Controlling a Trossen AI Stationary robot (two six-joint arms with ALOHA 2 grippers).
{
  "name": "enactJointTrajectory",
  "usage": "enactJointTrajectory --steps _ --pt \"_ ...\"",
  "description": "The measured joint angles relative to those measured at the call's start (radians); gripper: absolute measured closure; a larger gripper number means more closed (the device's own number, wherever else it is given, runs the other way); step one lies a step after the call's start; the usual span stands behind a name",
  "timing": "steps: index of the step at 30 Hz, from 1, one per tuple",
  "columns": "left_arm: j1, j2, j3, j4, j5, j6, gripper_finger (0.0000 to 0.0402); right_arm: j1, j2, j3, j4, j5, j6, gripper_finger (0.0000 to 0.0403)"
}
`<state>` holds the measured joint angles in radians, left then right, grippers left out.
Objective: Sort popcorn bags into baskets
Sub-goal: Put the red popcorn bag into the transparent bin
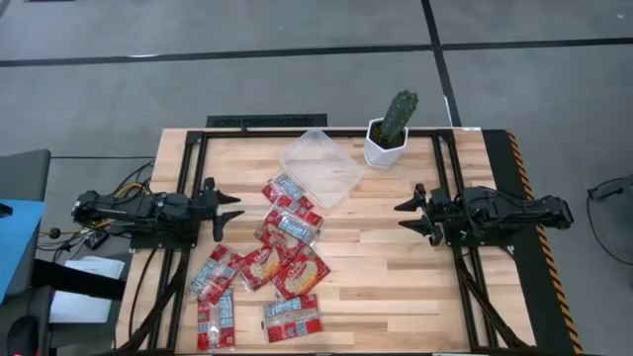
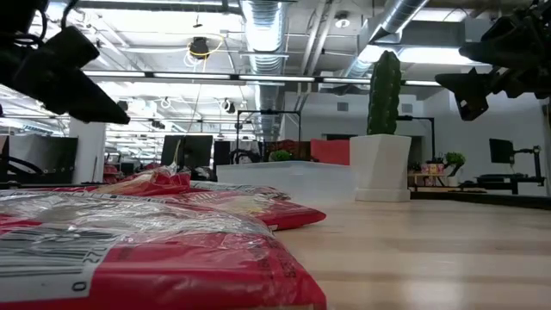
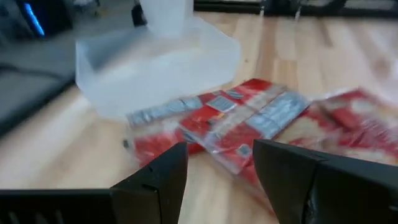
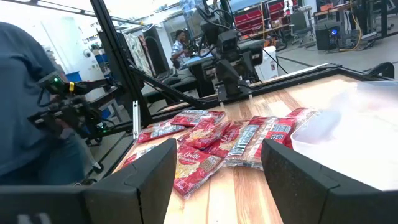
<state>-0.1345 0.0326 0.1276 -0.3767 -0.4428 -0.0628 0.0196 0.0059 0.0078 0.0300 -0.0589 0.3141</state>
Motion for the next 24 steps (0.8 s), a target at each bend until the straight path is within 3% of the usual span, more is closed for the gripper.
enactJointTrajectory --steps 10,14,20,24 --pt "0.000 0.000 0.000 0.001 -0.014 0.400 0.0230 0.000 0.000 0.000 0.000 0.000 0.000 0.0143" --pt "0.000 0.000 0.000 0.001 -0.010 0.394 0.0230 -0.005 0.000 0.000 0.001 0.003 0.017 0.0143" --pt "0.000 0.000 0.000 0.001 -0.009 0.364 0.0230 -0.053 0.002 0.000 -0.004 0.100 0.103 0.0143" --pt "0.000 0.000 0.000 0.002 -0.008 0.263 0.0230 -0.073 0.001 0.000 -0.011 0.097 0.098 0.0143"
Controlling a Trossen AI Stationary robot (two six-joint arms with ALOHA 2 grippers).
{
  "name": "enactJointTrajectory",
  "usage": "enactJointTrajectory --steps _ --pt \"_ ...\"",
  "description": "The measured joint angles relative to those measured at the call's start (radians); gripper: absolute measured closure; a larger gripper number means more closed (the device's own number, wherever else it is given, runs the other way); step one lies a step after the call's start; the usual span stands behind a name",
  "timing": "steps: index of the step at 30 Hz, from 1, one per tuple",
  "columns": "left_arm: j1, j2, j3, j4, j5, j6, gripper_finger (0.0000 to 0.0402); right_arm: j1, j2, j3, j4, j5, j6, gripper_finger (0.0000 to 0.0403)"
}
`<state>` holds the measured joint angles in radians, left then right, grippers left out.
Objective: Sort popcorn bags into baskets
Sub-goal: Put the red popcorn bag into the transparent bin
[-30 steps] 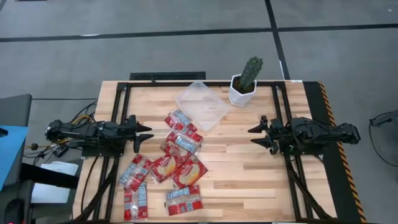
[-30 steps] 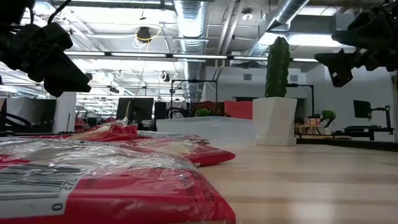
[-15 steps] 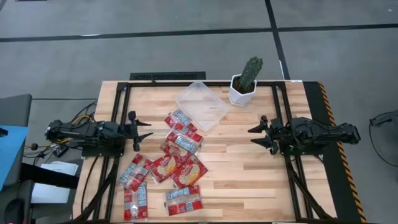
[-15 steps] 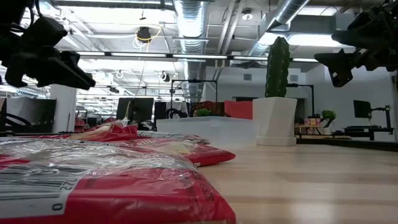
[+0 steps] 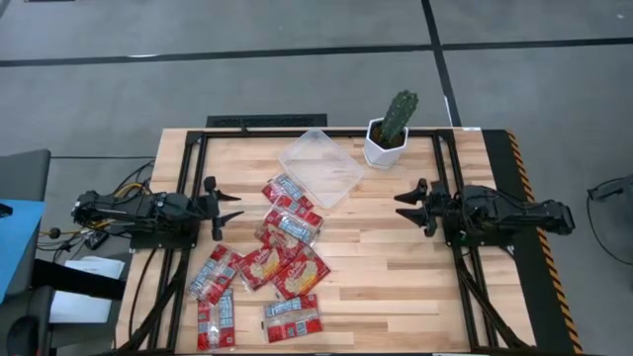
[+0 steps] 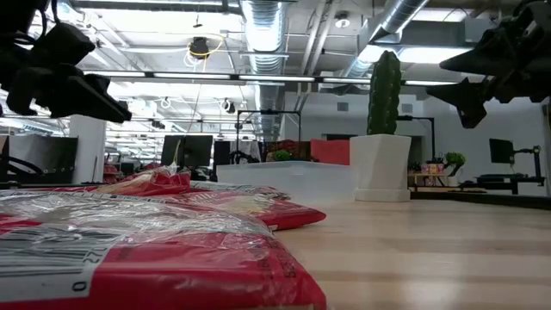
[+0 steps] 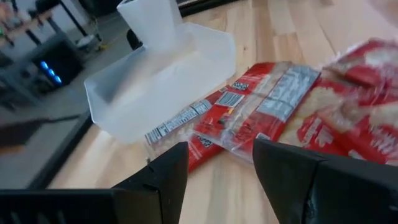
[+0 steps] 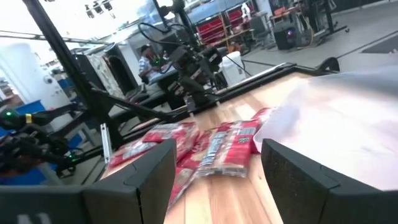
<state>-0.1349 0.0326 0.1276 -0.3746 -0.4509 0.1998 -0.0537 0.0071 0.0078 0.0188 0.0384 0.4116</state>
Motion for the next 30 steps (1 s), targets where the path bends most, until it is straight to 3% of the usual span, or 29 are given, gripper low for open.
enactJointTrajectory --steps 4,10,15,21,25,30 --pt "0.000 0.000 0.000 0.030 0.000 -0.101 0.0230 -0.009 0.000 0.000 -0.001 0.002 -0.001 0.0143" --pt "0.000 -0.001 0.000 0.188 0.025 -0.691 0.0230 -0.008 0.000 0.000 -0.002 0.003 -0.001 0.0143" --pt "0.001 0.009 0.000 0.240 -0.188 -0.925 0.0230 -0.008 0.000 0.000 0.025 0.016 0.003 0.0143" --pt "0.001 0.010 0.000 0.206 -0.329 -1.051 0.0230 -0.006 -0.002 0.000 0.038 0.016 0.164 0.0143" --pt "0.001 0.010 -0.001 0.207 -0.340 -1.092 0.0230 -0.006 -0.002 0.000 0.038 0.015 0.370 0.0143" --pt "0.001 0.010 -0.001 0.212 -0.371 -1.080 0.0230 -0.006 -0.001 0.000 0.027 0.015 0.439 0.0143"
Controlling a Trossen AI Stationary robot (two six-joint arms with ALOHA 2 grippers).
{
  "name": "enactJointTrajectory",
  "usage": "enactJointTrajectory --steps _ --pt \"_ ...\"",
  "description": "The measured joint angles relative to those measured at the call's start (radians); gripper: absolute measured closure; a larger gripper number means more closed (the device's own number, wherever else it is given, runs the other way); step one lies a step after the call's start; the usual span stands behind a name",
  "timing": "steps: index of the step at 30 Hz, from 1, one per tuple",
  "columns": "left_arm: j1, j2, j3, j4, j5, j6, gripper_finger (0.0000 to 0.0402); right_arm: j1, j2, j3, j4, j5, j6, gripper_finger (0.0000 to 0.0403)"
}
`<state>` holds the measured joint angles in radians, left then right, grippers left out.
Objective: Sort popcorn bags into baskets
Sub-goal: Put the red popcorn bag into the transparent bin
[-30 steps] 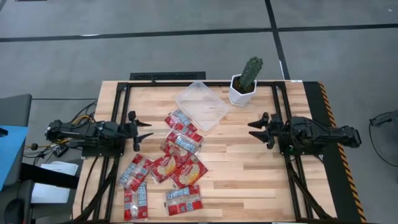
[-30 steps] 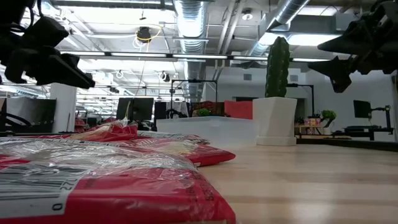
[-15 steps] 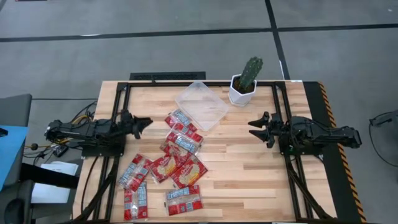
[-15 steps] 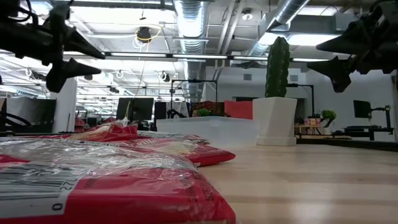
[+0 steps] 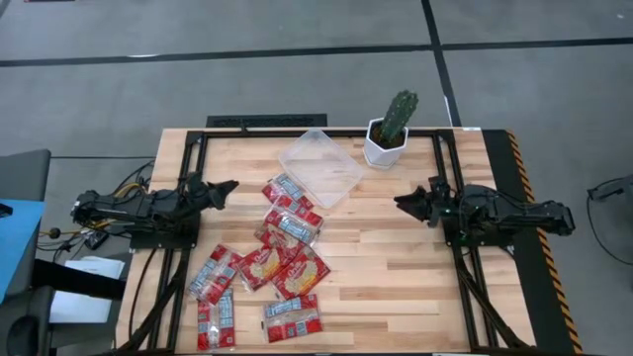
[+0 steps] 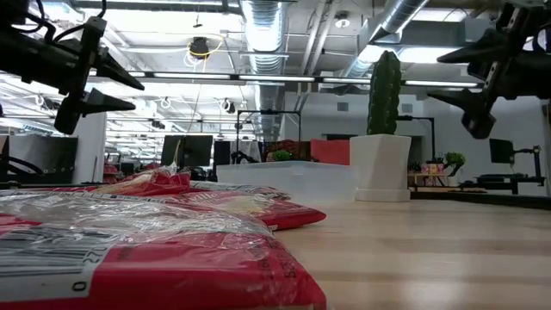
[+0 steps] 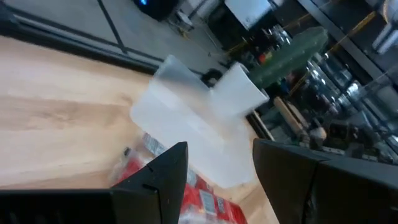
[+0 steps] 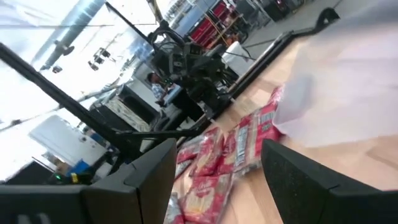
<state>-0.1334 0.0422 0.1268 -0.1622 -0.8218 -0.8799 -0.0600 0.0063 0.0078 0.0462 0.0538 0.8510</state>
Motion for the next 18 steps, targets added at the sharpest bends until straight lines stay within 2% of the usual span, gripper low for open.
enactJointTrajectory --steps 2,3,7,9,14,18 --pt "0.002 0.003 0.000 0.036 0.010 -0.048 0.0230 -0.006 0.000 0.000 0.002 0.021 0.035 0.0143" --pt "0.002 0.008 0.000 0.062 0.053 -0.063 0.0230 -0.011 0.000 0.000 0.002 0.026 0.039 0.0143" --pt "0.001 0.089 0.002 0.218 0.352 -0.105 0.0230 -0.023 0.000 0.000 0.001 0.024 0.020 0.0143" --pt "0.000 0.164 0.030 0.241 0.448 -0.154 0.0230 -0.028 0.000 0.000 0.001 0.024 0.016 0.0143" --pt "0.001 0.437 0.196 0.134 0.611 -0.223 0.0230 -0.027 0.000 0.000 -0.013 0.021 -0.018 0.0143" --pt "0.000 0.673 0.388 -0.120 0.711 -0.192 0.0230 -0.027 0.000 0.000 -0.020 0.022 -0.077 0.0143"
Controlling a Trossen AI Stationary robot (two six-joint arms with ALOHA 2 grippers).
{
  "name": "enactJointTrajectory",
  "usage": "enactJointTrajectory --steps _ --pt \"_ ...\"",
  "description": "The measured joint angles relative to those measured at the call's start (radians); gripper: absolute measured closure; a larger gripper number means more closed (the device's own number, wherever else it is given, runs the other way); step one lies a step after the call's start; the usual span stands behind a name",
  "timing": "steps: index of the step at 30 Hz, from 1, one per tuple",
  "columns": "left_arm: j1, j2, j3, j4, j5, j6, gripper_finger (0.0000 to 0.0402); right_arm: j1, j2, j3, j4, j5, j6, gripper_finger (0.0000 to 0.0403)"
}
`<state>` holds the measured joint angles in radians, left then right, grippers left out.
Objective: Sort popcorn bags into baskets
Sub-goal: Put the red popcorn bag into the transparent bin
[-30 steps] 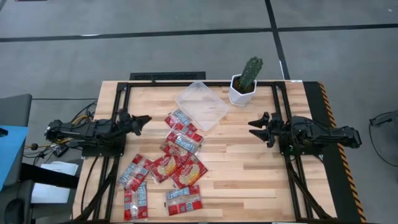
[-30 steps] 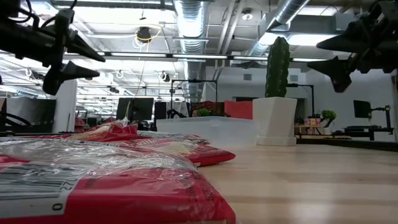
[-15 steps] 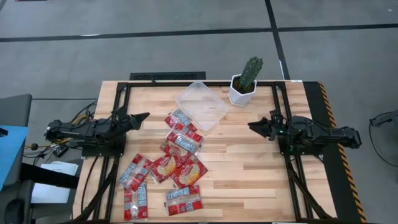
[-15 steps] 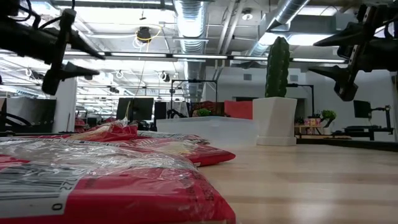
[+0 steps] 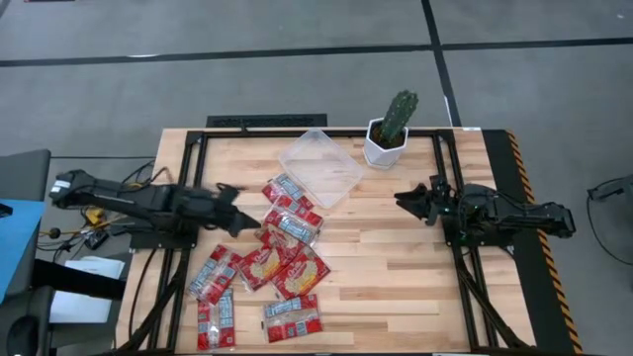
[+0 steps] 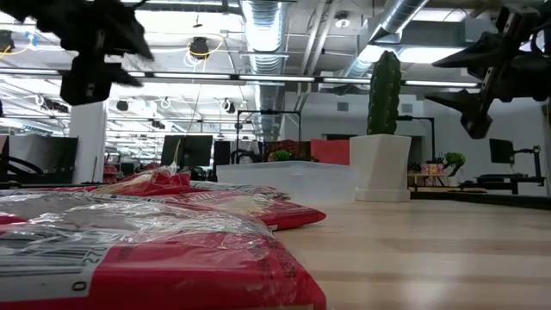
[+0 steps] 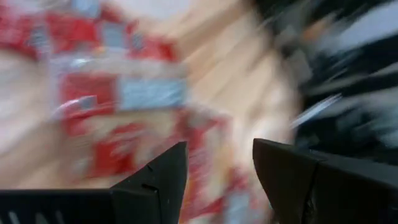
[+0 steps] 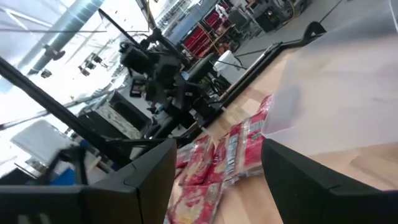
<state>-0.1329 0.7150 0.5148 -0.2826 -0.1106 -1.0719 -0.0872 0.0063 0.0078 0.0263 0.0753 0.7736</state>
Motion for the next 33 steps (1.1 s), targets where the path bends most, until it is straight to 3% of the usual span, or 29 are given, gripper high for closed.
enactJointTrajectory --steps 4,8,13,17,23,29,33 --pt "0.000 0.210 0.169 -0.244 -0.008 0.222 0.0229 0.000 0.000 0.000 -0.001 0.004 -0.063 0.0143" --pt "0.000 0.356 0.239 -0.282 0.000 0.399 0.0205 0.000 0.000 0.000 -0.002 0.011 -0.077 0.0143" --pt "-0.006 0.479 0.227 -0.298 0.078 0.432 0.0138 0.000 0.000 0.000 -0.003 0.011 -0.076 0.0143" --pt "-0.021 0.550 0.221 -0.347 0.069 0.433 0.0084 -0.001 0.000 0.000 -0.004 0.011 -0.078 0.0143" --pt "-0.079 0.563 0.208 -0.284 0.043 0.462 0.0066 -0.001 0.001 0.000 -0.004 0.012 -0.078 0.0143" --pt "-0.119 0.562 0.069 -0.061 0.060 0.396 0.0065 -0.001 0.001 0.000 -0.005 0.013 -0.071 0.0143" --pt "-0.122 0.564 -0.017 0.048 0.000 0.368 0.0065 -0.001 0.001 0.000 -0.004 0.018 -0.067 0.0143"
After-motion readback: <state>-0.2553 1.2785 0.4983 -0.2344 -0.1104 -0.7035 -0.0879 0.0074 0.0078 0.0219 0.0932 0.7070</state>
